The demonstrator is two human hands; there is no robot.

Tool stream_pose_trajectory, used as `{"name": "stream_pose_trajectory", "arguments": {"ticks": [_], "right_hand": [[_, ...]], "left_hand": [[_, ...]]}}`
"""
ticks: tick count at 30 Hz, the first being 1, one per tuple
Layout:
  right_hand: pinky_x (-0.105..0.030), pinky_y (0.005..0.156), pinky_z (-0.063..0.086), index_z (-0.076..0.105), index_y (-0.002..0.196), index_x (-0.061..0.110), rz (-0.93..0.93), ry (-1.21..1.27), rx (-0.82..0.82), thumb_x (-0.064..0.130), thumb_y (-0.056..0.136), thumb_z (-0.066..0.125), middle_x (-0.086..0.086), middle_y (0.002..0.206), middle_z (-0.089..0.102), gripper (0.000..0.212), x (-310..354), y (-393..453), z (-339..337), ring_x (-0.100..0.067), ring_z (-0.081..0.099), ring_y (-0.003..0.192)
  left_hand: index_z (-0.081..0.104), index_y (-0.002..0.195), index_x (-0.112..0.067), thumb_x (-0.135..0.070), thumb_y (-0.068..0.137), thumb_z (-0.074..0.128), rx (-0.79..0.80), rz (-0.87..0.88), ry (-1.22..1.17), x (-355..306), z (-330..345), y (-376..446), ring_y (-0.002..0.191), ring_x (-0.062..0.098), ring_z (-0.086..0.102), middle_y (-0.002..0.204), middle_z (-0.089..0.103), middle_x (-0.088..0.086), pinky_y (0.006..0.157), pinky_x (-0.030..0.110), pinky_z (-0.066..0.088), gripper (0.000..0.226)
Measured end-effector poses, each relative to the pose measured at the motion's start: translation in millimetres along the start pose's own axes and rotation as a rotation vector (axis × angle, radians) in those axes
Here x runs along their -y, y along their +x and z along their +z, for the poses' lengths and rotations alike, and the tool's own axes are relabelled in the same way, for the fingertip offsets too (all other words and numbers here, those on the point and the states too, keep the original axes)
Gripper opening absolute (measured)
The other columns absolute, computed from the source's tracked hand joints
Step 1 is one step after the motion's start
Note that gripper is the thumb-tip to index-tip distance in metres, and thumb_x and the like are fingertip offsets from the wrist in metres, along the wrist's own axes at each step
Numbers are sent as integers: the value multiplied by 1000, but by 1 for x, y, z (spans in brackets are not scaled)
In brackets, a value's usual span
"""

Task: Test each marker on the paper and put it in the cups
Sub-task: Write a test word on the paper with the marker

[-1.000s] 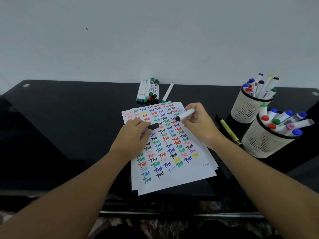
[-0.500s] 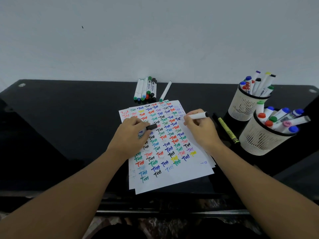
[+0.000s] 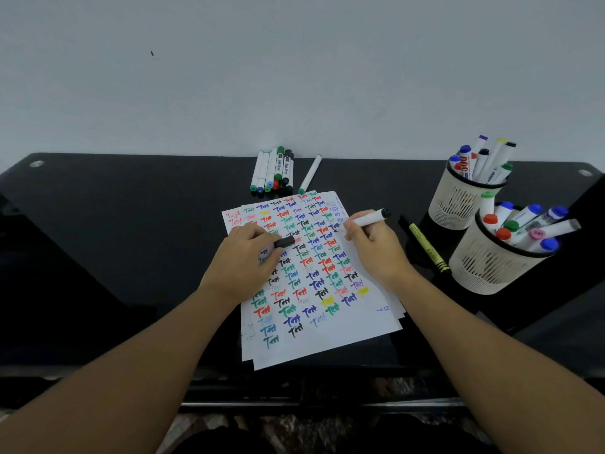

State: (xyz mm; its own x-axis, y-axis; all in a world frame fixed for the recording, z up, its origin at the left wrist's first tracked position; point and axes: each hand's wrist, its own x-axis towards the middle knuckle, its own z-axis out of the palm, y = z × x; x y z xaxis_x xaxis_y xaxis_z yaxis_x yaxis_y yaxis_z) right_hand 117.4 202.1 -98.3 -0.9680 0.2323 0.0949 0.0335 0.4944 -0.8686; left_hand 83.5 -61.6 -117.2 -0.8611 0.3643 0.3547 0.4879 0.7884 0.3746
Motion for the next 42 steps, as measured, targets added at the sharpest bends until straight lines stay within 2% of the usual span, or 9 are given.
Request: {"name": "stream_pose_trajectory", "arguments": {"ticks": [4, 9, 13, 19, 23, 30, 35, 39, 42], "right_hand": [[-35, 80, 51, 63, 96, 31, 8, -13, 17, 38, 107, 53, 9, 95, 69, 17, -1, 0, 1, -11, 65, 92], [-32, 70, 48, 62, 93, 30, 9, -25, -19, 37, 107, 54, 5, 95, 69, 18, -1, 1, 0, -11, 62, 83], [-36, 78, 52, 64, 95, 30, 26, -26, 16, 38, 107, 54, 6, 97, 70, 17, 0, 1, 0, -13, 65, 91], [-25, 67, 43, 61, 109, 22, 24, 17, -6, 35, 108, 53, 6, 92, 67, 16, 2, -2, -3, -5, 62, 81], [-24, 65, 42, 61, 104, 25, 19, -14, 2, 35, 108, 52, 7, 91, 66, 14, 2, -2, -2, -5, 59, 77], [-33, 74, 51, 61, 99, 28, 20, -39, 11, 35, 108, 53, 3, 96, 69, 14, 2, -1, -3, -11, 64, 88], [-29, 68, 46, 60, 97, 29, 8, -34, -24, 33, 108, 52, 3, 91, 67, 14, 3, -2, -2, -10, 62, 82], [-34, 72, 49, 58, 91, 34, -5, -65, -11, 32, 108, 51, 1, 92, 68, 19, 5, -3, -3, -12, 62, 83], [-41, 74, 55, 61, 100, 21, 12, -66, -15, 36, 108, 51, -4, 91, 69, 20, 6, -4, -4, -18, 65, 83]], "left_hand": [[66, 132, -28, -44, 98, 59, 8, -2, -3, 0, 0, 1, 109, 10, 47, 119, 58, -10, 89, 29, 45, 37], [66, 132, -28, -43, 98, 60, 12, -8, -7, -1, -1, 0, 110, 10, 47, 119, 57, -10, 89, 30, 45, 37], [66, 132, -27, -43, 98, 60, 9, -6, -3, -2, -2, 0, 109, 10, 47, 118, 58, -10, 88, 28, 44, 37], [66, 132, -27, -44, 98, 59, 17, -12, -11, -2, -2, -1, 110, 9, 47, 119, 57, -10, 90, 30, 45, 38], [65, 133, -27, -44, 98, 59, 18, -15, -11, -2, -2, 0, 111, 10, 47, 119, 57, -10, 90, 29, 44, 38], [67, 131, -26, -42, 98, 61, 9, -9, -14, -3, -3, 0, 111, 12, 48, 118, 58, -9, 93, 35, 48, 37], [67, 130, -26, -42, 98, 61, 12, -8, -14, -3, -3, -1, 111, 11, 47, 119, 58, -10, 91, 31, 46, 36], [66, 132, -27, -42, 99, 60, 17, -14, -12, -3, -3, 0, 111, 10, 47, 120, 58, -10, 91, 29, 43, 37], [66, 132, -27, -42, 99, 60, 21, -20, -14, -4, -3, 0, 112, 9, 46, 120, 58, -10, 91, 30, 44, 37]]}}
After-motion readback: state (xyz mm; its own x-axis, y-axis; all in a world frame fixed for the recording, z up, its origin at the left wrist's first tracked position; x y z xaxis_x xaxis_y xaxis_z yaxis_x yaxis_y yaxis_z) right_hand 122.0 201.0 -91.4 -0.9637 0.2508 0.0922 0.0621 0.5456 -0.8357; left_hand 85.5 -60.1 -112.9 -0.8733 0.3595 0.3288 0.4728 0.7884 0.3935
